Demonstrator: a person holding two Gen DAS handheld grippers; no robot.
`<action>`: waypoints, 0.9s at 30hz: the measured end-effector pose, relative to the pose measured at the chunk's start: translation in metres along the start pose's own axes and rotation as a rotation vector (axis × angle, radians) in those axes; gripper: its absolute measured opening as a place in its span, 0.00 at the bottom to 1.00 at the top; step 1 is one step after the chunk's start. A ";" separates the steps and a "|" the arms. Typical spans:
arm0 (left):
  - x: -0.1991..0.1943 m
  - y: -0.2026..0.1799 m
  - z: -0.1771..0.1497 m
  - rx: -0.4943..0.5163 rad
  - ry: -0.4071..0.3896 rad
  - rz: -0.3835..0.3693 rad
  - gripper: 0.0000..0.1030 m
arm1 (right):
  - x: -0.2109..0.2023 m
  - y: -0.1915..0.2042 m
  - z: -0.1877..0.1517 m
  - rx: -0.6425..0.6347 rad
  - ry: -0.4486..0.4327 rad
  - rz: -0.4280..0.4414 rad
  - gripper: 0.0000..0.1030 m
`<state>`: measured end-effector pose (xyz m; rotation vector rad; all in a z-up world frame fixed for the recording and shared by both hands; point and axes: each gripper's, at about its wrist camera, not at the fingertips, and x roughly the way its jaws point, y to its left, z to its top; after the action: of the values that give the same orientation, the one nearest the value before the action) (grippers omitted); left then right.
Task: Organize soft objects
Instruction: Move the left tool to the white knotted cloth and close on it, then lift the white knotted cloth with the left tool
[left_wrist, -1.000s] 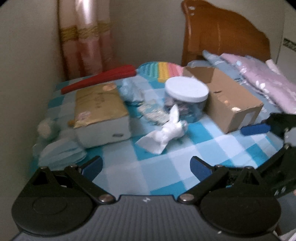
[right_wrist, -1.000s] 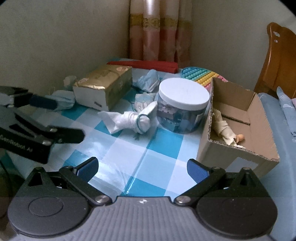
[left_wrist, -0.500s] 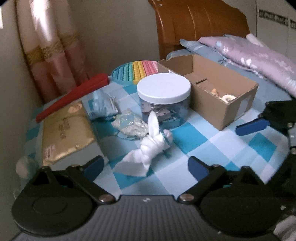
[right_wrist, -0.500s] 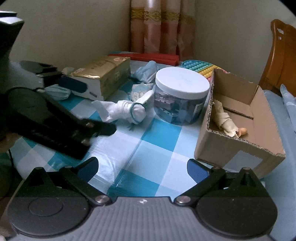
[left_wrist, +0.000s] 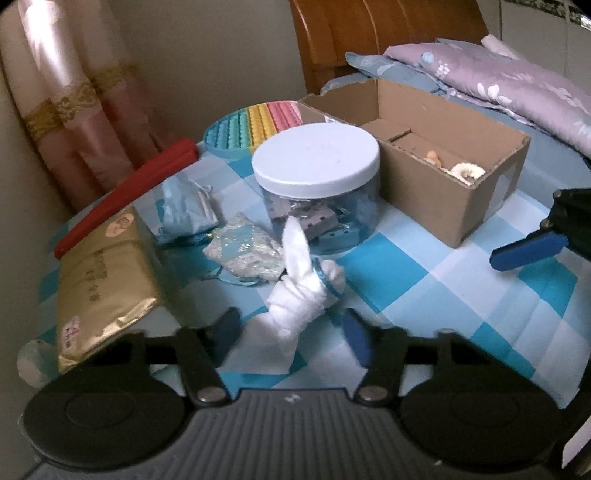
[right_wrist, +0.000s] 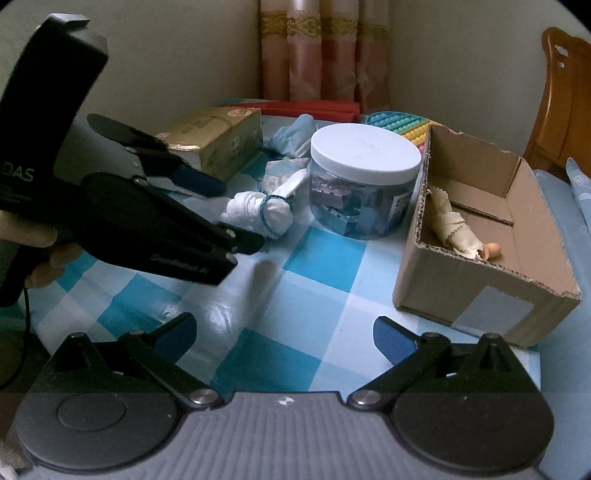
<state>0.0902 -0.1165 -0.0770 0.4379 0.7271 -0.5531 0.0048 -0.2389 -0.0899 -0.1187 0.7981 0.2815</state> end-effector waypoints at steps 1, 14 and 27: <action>0.001 -0.001 0.000 0.002 0.002 -0.004 0.36 | 0.000 0.000 0.000 0.001 0.000 -0.001 1.00; -0.018 0.003 -0.005 -0.058 -0.016 -0.039 0.18 | -0.009 0.001 0.000 0.007 -0.019 -0.012 1.00; -0.052 0.003 -0.025 -0.103 -0.006 -0.077 0.26 | -0.020 0.010 -0.001 -0.011 -0.036 -0.015 1.00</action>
<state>0.0472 -0.0839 -0.0555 0.3140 0.7655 -0.5859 -0.0120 -0.2336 -0.0761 -0.1298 0.7596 0.2737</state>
